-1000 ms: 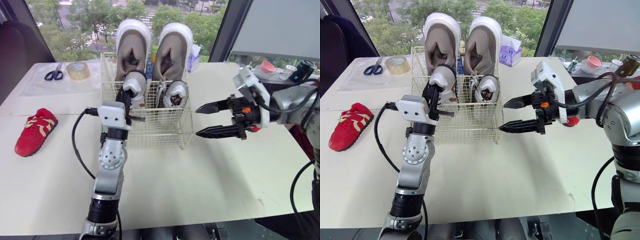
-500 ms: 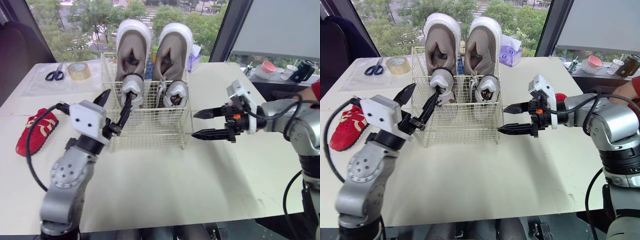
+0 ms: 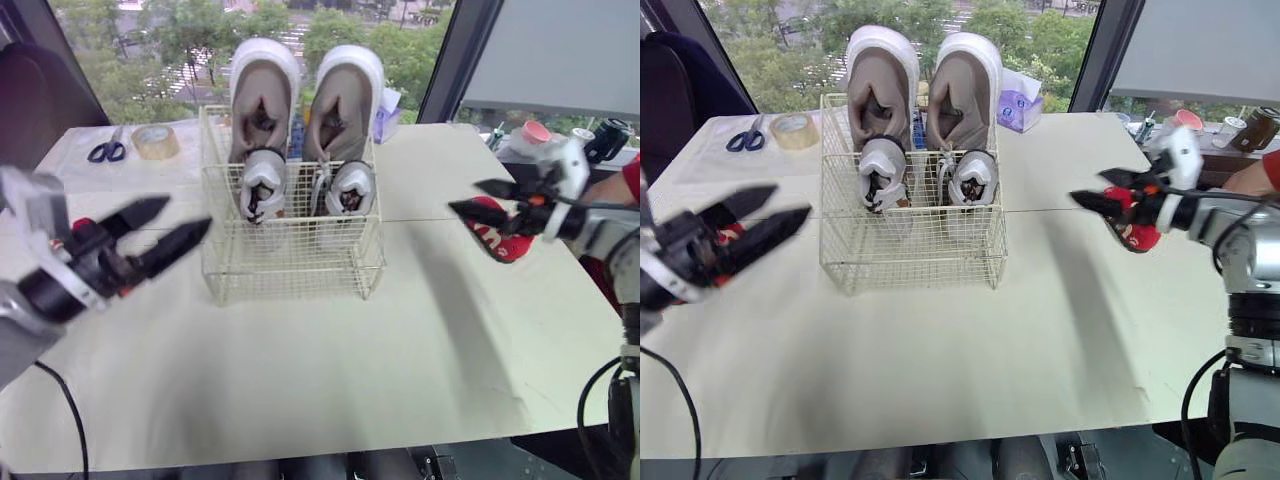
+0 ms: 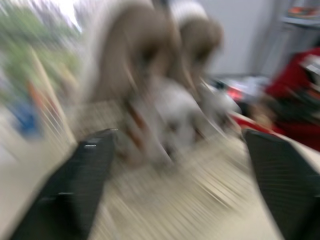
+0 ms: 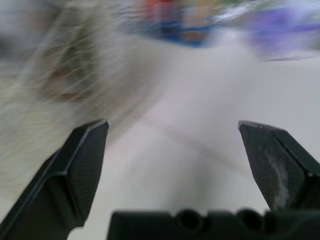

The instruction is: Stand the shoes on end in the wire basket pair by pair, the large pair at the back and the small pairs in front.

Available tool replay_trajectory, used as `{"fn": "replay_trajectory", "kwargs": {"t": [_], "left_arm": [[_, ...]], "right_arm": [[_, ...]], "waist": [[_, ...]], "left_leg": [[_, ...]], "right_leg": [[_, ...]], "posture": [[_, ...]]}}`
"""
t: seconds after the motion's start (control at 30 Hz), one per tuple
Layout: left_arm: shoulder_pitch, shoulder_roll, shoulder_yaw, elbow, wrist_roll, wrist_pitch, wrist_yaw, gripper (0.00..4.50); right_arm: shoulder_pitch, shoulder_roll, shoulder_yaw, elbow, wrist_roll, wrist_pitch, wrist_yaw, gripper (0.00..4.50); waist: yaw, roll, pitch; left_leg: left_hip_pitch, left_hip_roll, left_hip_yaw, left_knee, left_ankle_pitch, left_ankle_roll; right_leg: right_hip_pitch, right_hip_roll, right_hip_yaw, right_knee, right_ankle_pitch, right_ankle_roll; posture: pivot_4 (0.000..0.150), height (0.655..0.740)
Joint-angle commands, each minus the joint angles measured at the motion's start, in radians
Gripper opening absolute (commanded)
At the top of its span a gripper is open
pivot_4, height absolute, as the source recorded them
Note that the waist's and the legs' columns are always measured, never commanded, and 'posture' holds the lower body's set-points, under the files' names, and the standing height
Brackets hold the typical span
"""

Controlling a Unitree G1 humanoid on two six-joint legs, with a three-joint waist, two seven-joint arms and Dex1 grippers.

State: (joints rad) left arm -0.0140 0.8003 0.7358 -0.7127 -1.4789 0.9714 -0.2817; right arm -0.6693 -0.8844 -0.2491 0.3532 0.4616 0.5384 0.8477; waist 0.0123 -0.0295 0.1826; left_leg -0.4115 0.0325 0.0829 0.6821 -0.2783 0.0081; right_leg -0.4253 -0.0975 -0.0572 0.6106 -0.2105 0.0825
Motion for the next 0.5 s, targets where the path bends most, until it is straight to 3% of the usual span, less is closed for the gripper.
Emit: {"fn": "replay_trajectory", "kwargs": {"t": [0.03,0.13,0.27,0.5], "left_arm": [[0.061,0.022,-0.072,-0.081,-0.051,-0.027,0.069,4.44],[0.140,0.051,-0.127,-0.137,-0.037,-0.024,0.133,4.44],[0.232,0.123,-0.168,-0.206,0.027,-0.005,0.222,4.44],[0.355,0.149,-0.082,-0.207,-0.222,-0.103,0.160,4.44]], "right_arm": [[0.037,0.036,-0.109,0.073,-0.072,-0.168,-0.188,4.50],[0.093,0.091,-0.147,0.146,-0.124,-0.296,-0.307,4.50],[0.134,0.131,-0.138,0.221,-0.147,-0.372,-0.318,4.50],[0.161,0.138,-0.121,0.301,-0.167,-0.435,-0.281,4.50]], "waist": [[0.000,0.000,0.000],[-0.003,0.001,0.000],[-0.011,0.009,0.001],[-0.027,0.016,0.001]], "left_leg": [[0.000,0.000,0.000,0.000,0.000,0.000],[0.001,0.000,0.000,0.000,0.000,-0.001],[0.001,0.000,0.001,-0.001,0.001,-0.001],[0.002,0.000,0.001,-0.002,0.000,-0.001]], "right_leg": [[0.000,0.000,0.000,0.000,0.000,0.000],[0.001,0.000,0.001,0.000,0.000,0.000],[0.000,0.001,0.001,0.000,0.000,0.000],[0.000,0.001,0.002,0.000,0.000,0.000]], "posture": [[0.150,0.7400],[0.150,0.7400],[0.150,0.7400],[0.150,0.7400]]}}
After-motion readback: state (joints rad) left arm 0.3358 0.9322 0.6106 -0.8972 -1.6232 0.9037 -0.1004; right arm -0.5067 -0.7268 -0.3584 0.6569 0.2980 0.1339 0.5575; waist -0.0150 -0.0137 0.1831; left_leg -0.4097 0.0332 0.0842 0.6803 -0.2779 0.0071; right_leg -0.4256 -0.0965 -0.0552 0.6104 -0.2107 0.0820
